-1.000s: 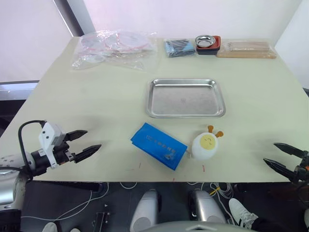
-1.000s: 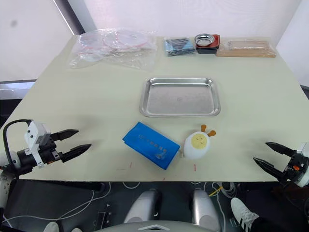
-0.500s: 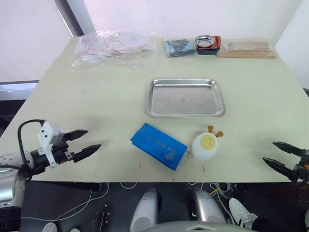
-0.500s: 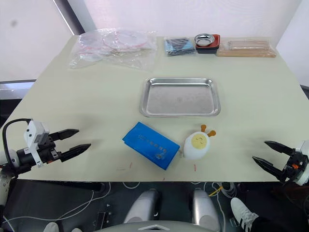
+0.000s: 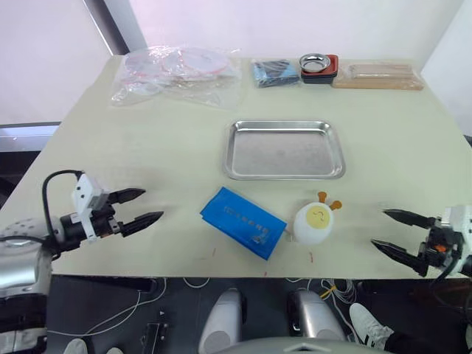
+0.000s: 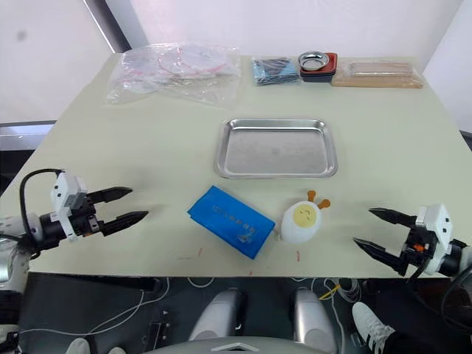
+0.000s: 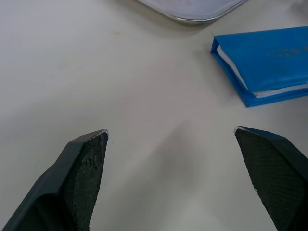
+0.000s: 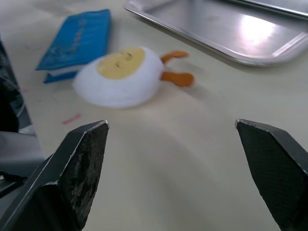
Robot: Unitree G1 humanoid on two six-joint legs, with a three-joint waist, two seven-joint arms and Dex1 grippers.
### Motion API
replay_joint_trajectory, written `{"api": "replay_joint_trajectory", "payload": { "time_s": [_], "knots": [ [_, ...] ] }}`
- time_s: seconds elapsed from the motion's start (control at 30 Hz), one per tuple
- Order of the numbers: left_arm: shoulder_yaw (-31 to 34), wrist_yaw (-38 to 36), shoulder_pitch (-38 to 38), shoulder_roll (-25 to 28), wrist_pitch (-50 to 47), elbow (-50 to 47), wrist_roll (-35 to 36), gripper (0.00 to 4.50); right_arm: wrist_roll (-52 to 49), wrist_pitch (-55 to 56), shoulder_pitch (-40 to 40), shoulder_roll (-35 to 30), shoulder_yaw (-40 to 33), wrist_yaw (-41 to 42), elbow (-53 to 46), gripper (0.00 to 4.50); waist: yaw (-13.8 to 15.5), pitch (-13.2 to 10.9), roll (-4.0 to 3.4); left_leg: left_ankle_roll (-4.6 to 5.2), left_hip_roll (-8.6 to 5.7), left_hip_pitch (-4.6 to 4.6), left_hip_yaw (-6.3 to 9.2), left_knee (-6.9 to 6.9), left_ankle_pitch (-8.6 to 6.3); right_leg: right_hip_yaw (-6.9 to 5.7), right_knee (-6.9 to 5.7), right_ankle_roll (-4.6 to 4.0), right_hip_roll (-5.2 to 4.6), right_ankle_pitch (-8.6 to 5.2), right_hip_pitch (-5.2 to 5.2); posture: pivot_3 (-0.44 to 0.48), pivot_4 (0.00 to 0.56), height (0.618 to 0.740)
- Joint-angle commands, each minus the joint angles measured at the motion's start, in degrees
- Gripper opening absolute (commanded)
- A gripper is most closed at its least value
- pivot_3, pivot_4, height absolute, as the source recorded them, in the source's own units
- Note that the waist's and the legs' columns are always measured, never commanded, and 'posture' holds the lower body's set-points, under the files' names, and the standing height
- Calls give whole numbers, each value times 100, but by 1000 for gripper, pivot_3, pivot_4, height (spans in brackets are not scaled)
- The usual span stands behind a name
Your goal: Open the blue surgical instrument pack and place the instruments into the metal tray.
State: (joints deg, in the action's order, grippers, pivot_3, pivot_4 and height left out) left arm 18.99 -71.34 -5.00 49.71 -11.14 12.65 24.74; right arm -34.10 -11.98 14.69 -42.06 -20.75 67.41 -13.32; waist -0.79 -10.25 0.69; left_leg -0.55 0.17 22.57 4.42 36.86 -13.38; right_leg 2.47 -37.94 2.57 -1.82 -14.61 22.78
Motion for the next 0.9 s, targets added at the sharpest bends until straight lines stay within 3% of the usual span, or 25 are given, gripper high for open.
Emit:
{"api": "replay_joint_trajectory", "payload": {
  "time_s": [0.03, 0.23, 0.27, 0.53, 0.9],
  "knots": [
    [-196, -114, -282, -58, 188, 168, -41, 2752, -229, -154, -53, 82, 211, -81, -570, 3665, 0, 0, 0, 0, 0, 1, 0, 0, 0, -1, 0, -2, 0, 1, 0, 0, 150, 740],
    [-658, -236, -893, -236, 586, 749, -302, 0, -13, -247, -187, 137, 900, -216, -1039, 712, -3, 1, 4, 0, 0, 0, 3, 4, 0, -4, -4, -1, 7, 2, 0, 0, 150, 740],
    [-742, -267, -993, -279, 639, 811, -331, 0, 43, -276, -210, 137, 1058, -243, -1135, 56, -2, 1, 4, 0, 0, 0, 3, 6, 0, -4, -4, -1, 7, 2, 0, 0, 150, 740],
    [-1222, -513, -1363, -558, 778, 929, -477, 0, 287, -858, -376, 91, 1993, -679, -1685, 56, -5, 2, 6, 0, -2, 6, 7, 16, 0, -7, -5, -5, 8, 7, 0, 0, 150, 740],
    [-1341, -671, -1323, -584, 669, 788, -453, 0, 813, -1494, -1219, 502, 3202, -1300, -1474, 56, -6, 3, 10, 0, 1, 8, 16, 29, 0, -12, -10, 2, 24, 8, 0, 0, 150, 740]
  ]
}}
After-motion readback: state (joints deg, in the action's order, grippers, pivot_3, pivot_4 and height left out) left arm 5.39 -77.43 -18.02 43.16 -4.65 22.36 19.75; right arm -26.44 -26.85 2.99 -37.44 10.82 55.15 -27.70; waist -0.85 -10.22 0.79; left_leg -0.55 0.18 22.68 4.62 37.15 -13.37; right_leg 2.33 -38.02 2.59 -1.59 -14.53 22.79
